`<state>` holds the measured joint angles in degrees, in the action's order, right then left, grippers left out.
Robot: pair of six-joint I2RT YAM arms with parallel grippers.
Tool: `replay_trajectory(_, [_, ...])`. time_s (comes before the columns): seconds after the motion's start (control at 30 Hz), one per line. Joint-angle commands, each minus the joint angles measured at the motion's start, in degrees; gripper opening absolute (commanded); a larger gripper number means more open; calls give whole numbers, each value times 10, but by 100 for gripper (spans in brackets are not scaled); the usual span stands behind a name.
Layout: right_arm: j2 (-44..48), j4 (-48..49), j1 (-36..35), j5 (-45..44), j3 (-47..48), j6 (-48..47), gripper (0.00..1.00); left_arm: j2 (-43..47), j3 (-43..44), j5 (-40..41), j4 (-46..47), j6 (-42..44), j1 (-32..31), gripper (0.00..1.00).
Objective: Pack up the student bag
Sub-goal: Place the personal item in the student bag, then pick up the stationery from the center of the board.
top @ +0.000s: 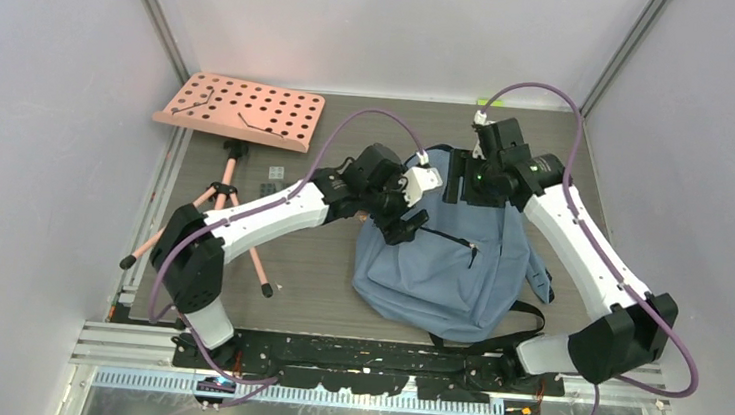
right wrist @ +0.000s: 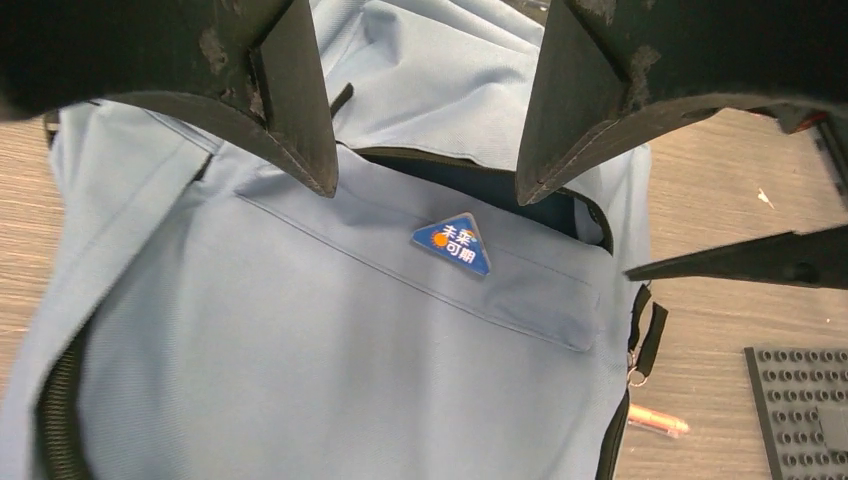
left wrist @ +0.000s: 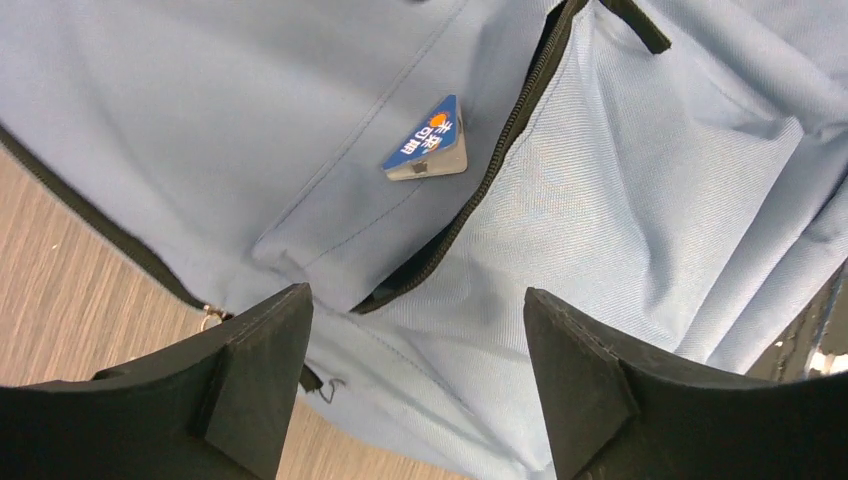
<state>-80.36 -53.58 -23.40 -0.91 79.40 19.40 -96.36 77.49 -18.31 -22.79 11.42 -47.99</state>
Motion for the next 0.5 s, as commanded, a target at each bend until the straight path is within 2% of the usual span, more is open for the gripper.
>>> replay_trajectory(0.0, [59,47,6,-22,-18,-38,72,74,-6,30,7,-63,15,82])
replay_trajectory(0.13, [76,86,-4,55,-26,-91,72,116,-12,9,-38,-109,70,91])
replay_trajectory(0.27, [41,110,-47,53,-6,-114,72,142,-15,-1,-77,-153,156,92])
replay_trajectory(0.37, [-10,137,-106,53,19,-133,71,162,-22,-27,-78,-195,235,92])
replay_trajectory(0.47, [-61,157,-142,62,50,-143,72,193,-31,-11,-67,-227,289,92])
